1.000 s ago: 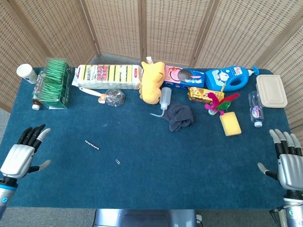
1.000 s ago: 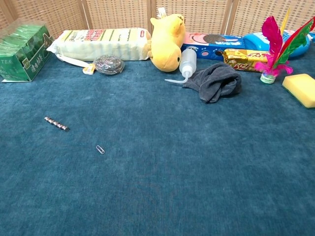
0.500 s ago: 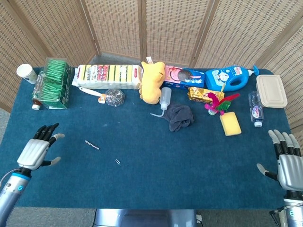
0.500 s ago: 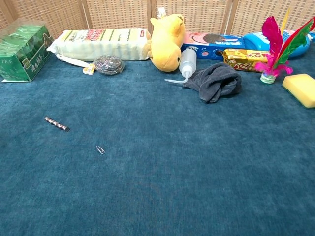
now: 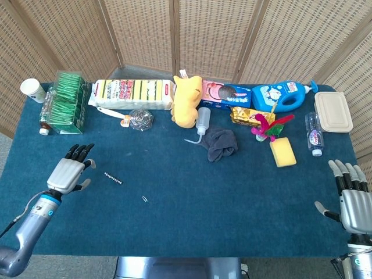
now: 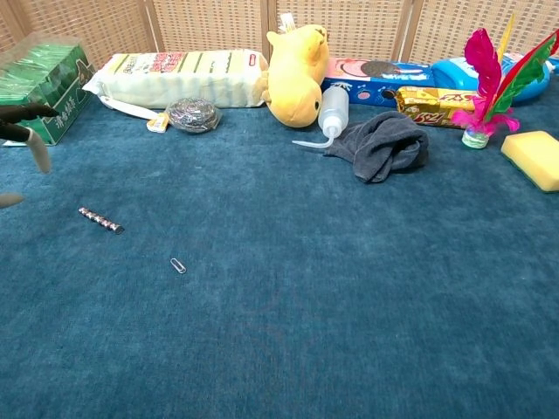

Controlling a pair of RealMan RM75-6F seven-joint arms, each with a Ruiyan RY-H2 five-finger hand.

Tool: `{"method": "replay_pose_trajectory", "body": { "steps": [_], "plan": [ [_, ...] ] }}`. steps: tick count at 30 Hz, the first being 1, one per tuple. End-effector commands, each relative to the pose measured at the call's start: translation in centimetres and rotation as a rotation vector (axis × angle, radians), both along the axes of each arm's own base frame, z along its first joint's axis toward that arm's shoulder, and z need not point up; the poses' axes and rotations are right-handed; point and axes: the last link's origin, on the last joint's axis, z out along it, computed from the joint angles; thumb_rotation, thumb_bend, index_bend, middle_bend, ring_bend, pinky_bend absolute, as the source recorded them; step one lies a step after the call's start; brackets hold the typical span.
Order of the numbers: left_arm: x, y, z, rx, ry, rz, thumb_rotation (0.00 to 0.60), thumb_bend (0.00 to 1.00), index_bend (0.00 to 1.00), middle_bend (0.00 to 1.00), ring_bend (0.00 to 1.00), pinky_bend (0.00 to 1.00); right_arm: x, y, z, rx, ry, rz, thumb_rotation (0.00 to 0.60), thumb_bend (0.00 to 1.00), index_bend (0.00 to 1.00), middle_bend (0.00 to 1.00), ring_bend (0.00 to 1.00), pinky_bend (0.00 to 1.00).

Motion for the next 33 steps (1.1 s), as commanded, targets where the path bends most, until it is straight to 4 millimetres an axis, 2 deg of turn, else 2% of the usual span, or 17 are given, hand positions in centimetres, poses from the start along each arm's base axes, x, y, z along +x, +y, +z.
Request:
{"method": "replay_pose_trajectory", "body": {
  "steps": [1, 10, 23, 33],
  "plan": [
    [0.0, 0.3, -0.8, -0.017, 0.016, 0.004, 0.6, 0.55, 0.38, 0.0, 0.0, 0.0, 0.0, 0.0, 0.0, 0.0, -0.001, -0.001, 0.6, 0.05, 0.0, 0.0, 0.0, 0.0],
    [-0.2, 0.8, -2.4, -0.059, 0.065, 0.008, 0.6, 0.54, 0.41, 0.0, 0.0, 0.0, -0.1, -0.1, -0.1, 0.003, 0.0, -0.004, 0.6, 0.05, 0.0, 0.0, 0.0, 0.0],
    [1.3, 2.5, -3.8, -0.065, 0.152, -0.067, 0.6, 0.55, 0.43, 0.0, 0.0, 0.0, -0.2, -0.2, 0.0, 0.009, -0.01, -0.017, 0.6, 0.09, 0.0, 0.0, 0.0, 0.0],
    [2.2, 2.7, -5.1, -0.074, 0.174, -0.084, 0.6, 0.55, 0.44, 0.0, 0.0, 0.0, -0.3, -0.2, 0.3, 0.004, -0.025, -0.019, 0.6, 0.09, 0.0, 0.0, 0.0, 0.0]
  ]
}}
